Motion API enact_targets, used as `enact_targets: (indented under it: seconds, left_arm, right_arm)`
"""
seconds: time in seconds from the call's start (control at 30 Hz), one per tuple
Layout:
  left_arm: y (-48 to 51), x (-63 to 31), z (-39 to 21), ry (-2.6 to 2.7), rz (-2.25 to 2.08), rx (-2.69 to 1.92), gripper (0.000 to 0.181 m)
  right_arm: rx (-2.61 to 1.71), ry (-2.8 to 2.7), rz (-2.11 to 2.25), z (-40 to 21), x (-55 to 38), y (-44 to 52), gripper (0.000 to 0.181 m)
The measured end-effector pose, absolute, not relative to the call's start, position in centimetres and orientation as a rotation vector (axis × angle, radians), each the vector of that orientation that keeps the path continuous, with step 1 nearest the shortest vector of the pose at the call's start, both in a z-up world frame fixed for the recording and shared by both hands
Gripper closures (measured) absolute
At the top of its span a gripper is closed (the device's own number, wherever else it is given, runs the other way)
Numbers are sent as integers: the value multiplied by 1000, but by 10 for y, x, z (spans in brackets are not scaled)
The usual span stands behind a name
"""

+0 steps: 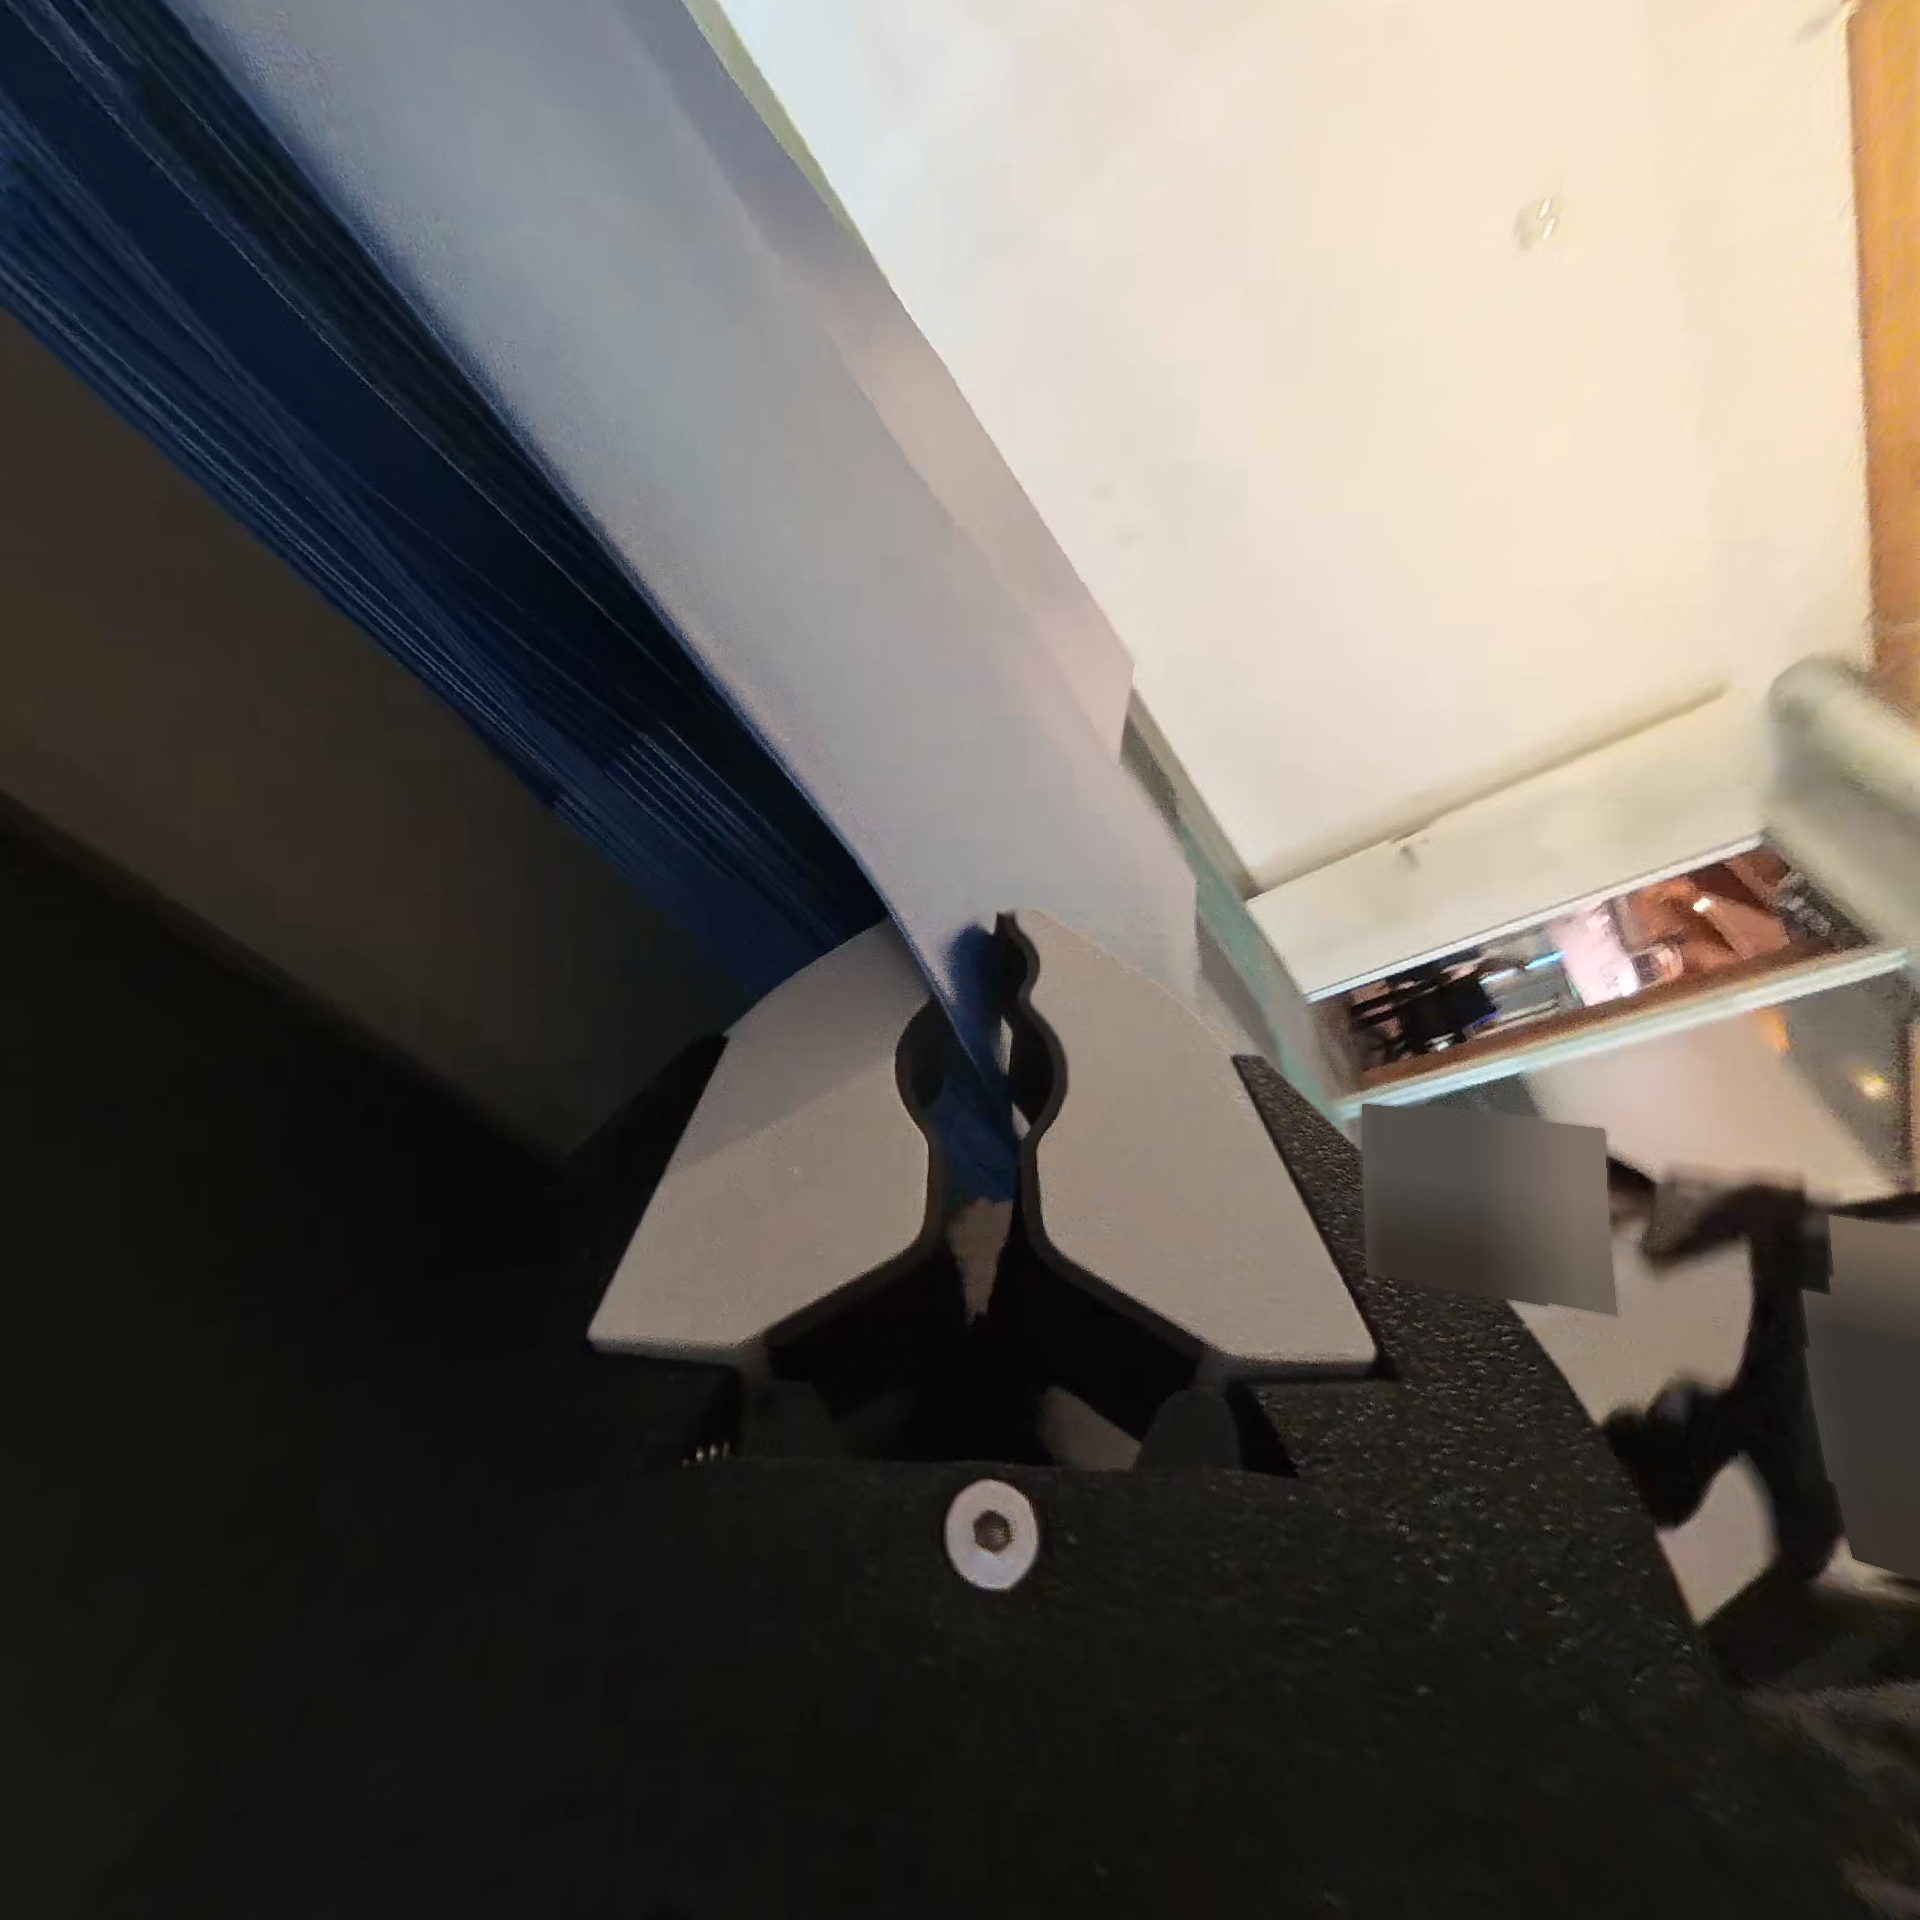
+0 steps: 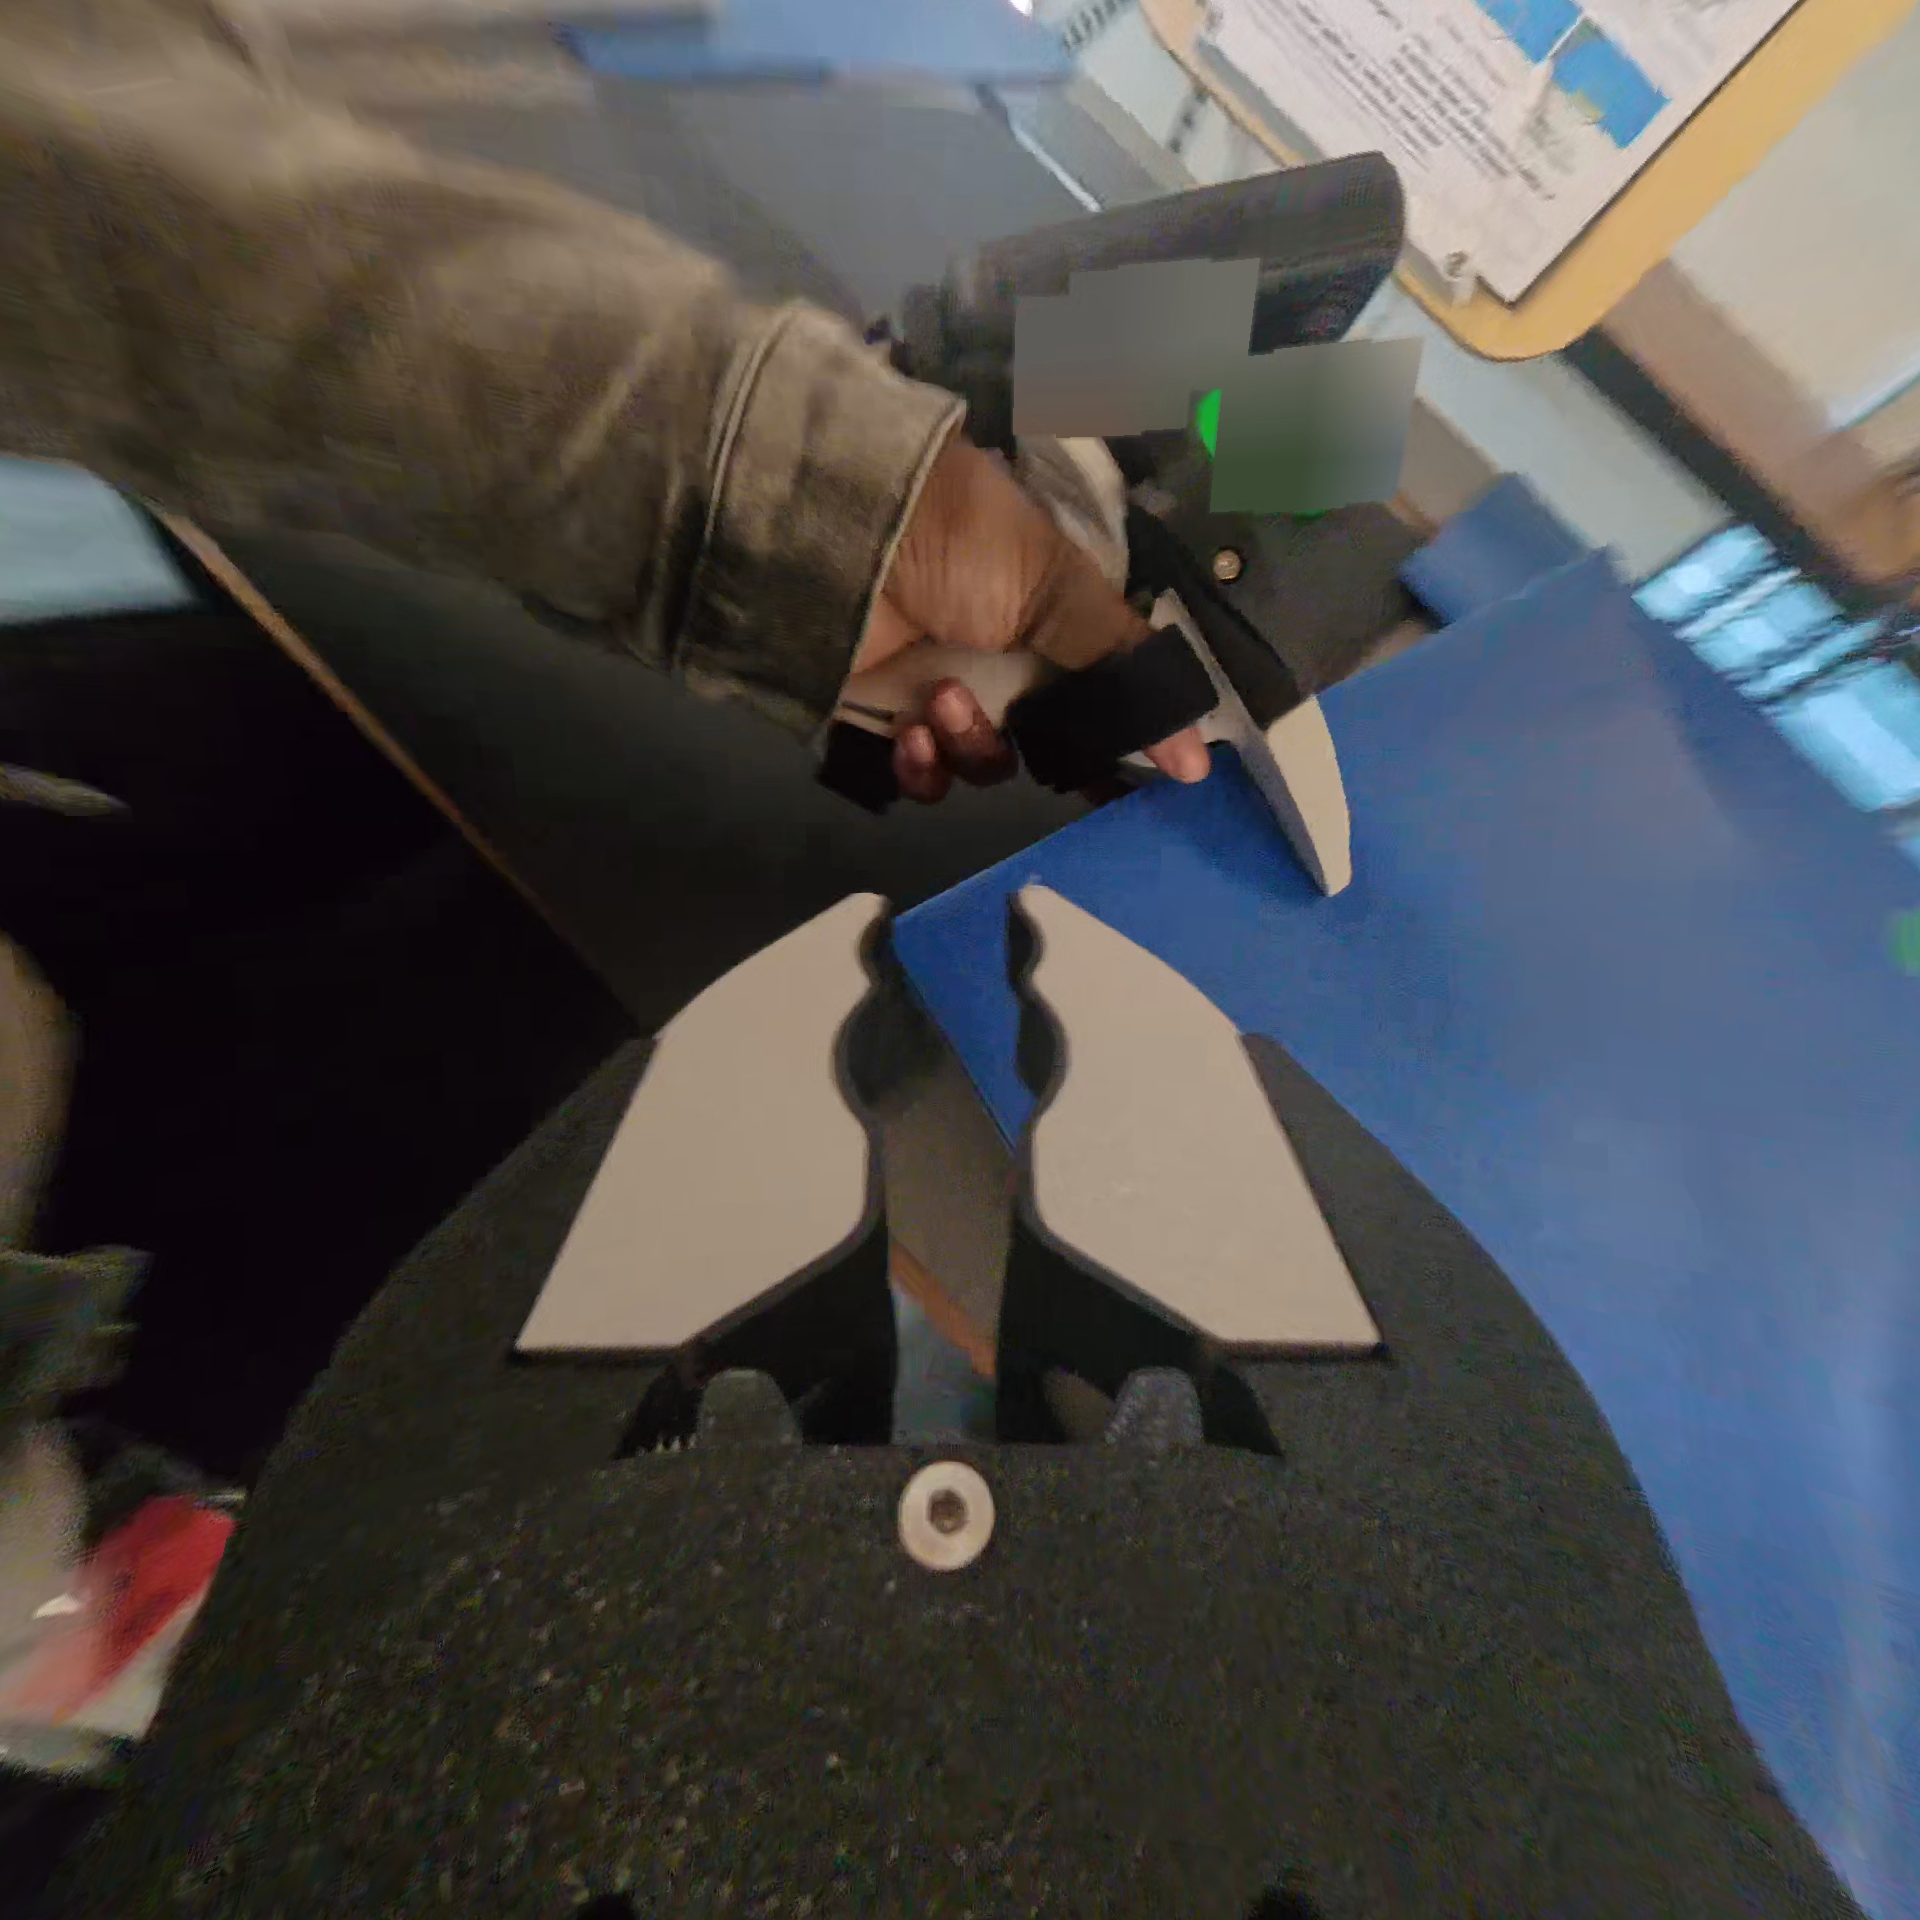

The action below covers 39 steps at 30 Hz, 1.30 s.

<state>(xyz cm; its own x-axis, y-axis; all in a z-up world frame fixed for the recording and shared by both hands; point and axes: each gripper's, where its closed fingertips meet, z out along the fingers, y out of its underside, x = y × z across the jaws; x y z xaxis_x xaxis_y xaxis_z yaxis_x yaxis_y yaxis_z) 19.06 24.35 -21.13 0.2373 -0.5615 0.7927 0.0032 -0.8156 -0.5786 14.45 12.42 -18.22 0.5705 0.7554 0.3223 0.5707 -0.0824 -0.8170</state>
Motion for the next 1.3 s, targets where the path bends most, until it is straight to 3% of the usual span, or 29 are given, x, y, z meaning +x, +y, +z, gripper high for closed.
enact_targets:
  seconds: [0.1, 0.23, 0.37, 0.57, 0.6, 0.67, 0.77, 1.03, 1.3]
  left_arm:
    - [237, 180, -210, 653, -1492, -1971, 174]
    - [229, 170, -197, 835, -1285, -1783, 173]
    - [220, 163, -175, 927, -1203, -1560, 174]
    - [204, 162, -153, 990, -1208, -1376, 176]
    - [202, 163, -152, 998, -1210, -1365, 176]
    - [199, 162, -151, 1008, -1207, -1367, 176]
    - [201, 142, -139, 971, -1201, -1406, 176]
    - [174, 5, -101, 859, -1075, -1701, 174]
    - [124, -110, -183, 479, -1073, -2099, 178]
  right_arm:
    - [-1844, -871, 549, -158, 179, 129, 134]
    - [-1946, -524, 635, -147, 273, 170, 100]
    - [-1994, -377, 519, -148, 354, 218, 106]
    - [-2063, -562, 813, -157, 369, 264, 92]
    - [-2051, -582, 930, -158, 362, 266, 96]
    - [-1933, -634, 1184, -145, 343, 261, 141]
    - [-1773, -678, 1224, -112, 319, 251, 176]
    - [-1885, -668, 1284, -80, 176, 228, 180]
    - [-2153, -779, 1315, -171, 52, 207, 180]
